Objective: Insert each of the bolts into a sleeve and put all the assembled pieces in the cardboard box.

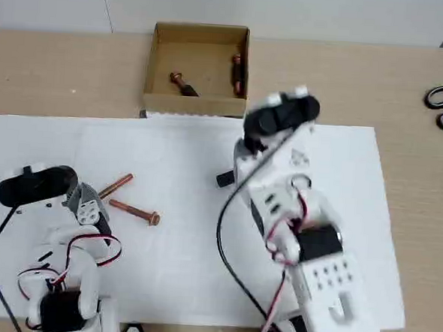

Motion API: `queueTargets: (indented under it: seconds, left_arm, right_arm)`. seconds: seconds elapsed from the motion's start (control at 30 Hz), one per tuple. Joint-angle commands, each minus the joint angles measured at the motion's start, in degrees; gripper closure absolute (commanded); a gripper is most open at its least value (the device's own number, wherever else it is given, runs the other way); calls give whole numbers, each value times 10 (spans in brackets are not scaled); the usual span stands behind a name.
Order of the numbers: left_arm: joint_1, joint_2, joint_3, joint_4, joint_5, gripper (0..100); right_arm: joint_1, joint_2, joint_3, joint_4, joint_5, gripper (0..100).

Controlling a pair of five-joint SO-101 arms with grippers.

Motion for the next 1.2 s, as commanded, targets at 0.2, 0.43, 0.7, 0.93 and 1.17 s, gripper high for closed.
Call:
queueTargets:
  seconds: [0.2, 0.43, 0.7, 0.93, 1.17]
  left_arm:
    - [-3, -4, -2, 1, -25, 994]
    - [-3, -4, -3, 1, -52, 994]
    - [-4, -4, -5, 2, -51, 994]
    - [-4, -4, -5, 2, -51, 994]
    - [-3, -4, -31, 24, -65, 994]
  right_arm:
    - [19, 311, -336, -20, -4, 996]
    - [35, 504, -588, -22, -7, 995]
    - [37, 695, -772, -60, -4, 995]
    - [35, 845, -859, -83, -4, 995]
    - [24, 966, -918, -54, -2, 924]
